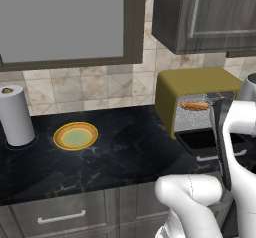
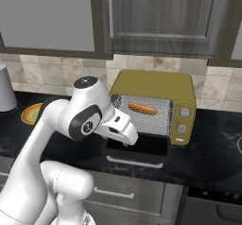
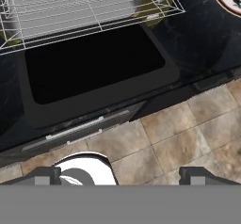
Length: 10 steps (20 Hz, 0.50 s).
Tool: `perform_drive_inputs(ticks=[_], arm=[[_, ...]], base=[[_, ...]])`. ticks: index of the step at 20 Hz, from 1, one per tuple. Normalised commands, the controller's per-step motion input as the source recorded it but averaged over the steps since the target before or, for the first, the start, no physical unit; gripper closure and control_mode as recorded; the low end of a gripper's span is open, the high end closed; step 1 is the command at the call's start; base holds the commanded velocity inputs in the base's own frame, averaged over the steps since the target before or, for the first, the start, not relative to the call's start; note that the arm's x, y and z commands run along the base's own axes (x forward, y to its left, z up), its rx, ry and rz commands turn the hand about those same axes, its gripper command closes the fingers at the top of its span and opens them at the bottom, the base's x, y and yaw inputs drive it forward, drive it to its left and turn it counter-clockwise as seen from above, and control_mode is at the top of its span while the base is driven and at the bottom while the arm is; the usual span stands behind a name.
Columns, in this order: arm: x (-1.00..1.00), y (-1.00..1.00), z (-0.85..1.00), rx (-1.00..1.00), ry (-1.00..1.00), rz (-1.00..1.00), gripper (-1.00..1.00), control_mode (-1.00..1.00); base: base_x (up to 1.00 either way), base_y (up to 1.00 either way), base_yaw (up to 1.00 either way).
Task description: Open the toaster oven door. Place the hotdog bun on the bottom rack in the toaster oven and place the chicken drumstick on the top rack.
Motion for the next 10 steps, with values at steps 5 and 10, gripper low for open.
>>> perform_drive_inputs(ticks=[5,10], arm=[[0.00,0.00,0.00,0.00,0.00,0.00,-1.00,-1.00],[0.00,0.00,0.00,0.00,0.00,0.00,-1.00,1.00]], base=[[0.00,0.00,0.00],[0.00,0.00,0.00]])
